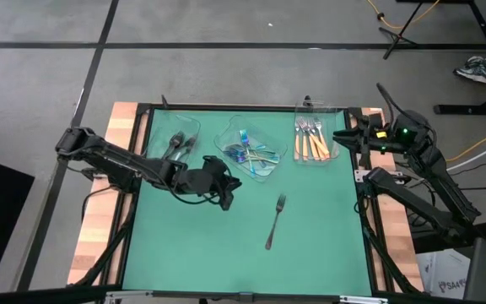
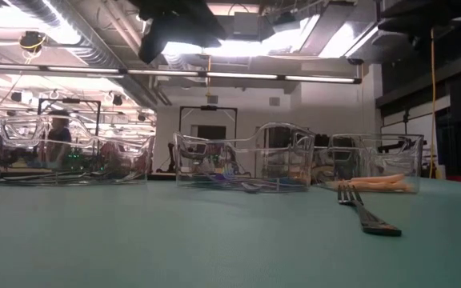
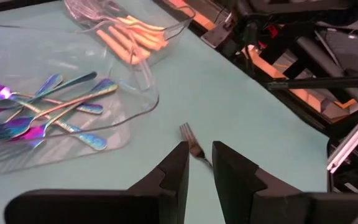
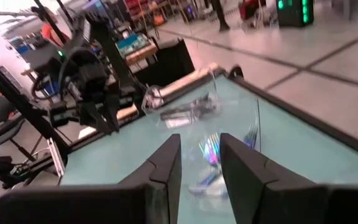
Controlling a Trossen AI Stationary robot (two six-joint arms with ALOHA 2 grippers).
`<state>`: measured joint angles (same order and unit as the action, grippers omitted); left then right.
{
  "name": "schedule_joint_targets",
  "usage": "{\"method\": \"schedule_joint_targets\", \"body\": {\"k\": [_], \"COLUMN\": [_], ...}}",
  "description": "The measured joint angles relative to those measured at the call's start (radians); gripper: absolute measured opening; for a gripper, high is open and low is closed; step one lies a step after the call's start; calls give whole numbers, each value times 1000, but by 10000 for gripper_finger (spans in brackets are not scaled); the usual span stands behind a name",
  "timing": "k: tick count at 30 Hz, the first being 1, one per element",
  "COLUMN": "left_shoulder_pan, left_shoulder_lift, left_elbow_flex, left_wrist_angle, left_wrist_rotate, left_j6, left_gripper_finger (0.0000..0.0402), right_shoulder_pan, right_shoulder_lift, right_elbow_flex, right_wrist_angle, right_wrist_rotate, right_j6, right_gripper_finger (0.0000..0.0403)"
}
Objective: Sort silverware by color (type)
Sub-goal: Put the black fork into the left transparent bin
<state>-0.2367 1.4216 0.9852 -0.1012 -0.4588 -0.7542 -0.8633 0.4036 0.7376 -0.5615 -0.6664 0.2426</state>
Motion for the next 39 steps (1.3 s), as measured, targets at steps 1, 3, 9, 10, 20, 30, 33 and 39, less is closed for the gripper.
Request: {"method": "schedule_joint_targets", "body": {"k": [1, 3, 9, 10, 20, 30, 33, 39], "left_shoulder_pan": [0, 0, 0, 0, 0, 0, 0, 0], "left_shoulder_lift": [0, 0, 0, 0, 0, 0, 0, 0], "left_elbow_flex": [0, 0, 0, 0, 0, 0, 0, 0], "left_wrist_angle": [-2, -2, -1, -1, -2, -2, -2, -3], "left_wrist_rotate": [-2, -3, -13, -22, -36, -37, -37, -38], "left_j6": [0, -1, -2, -2, -2, -2, -2, -2], "left_gripper_finger": [64, 64, 64, 64, 64, 64, 64, 64], "right_shoulder_pan": [0, 0, 0, 0, 324, 966, 1086, 1214], "right_shoulder_lift": [0, 6, 69, 86, 255, 451, 545, 746], "right_elbow_flex": [0, 0, 0, 0, 0, 0, 0, 0], "right_wrist_angle": [17, 56, 163, 179, 282, 293, 331, 448], "right_wrist_rotate": [0, 0, -1, -7, 140, 574, 622, 622], "right_j6": [0, 1, 19, 19, -9, -121, -197, -365], "right_gripper_finger": [99, 99, 99, 99, 99, 99, 99, 99]}}
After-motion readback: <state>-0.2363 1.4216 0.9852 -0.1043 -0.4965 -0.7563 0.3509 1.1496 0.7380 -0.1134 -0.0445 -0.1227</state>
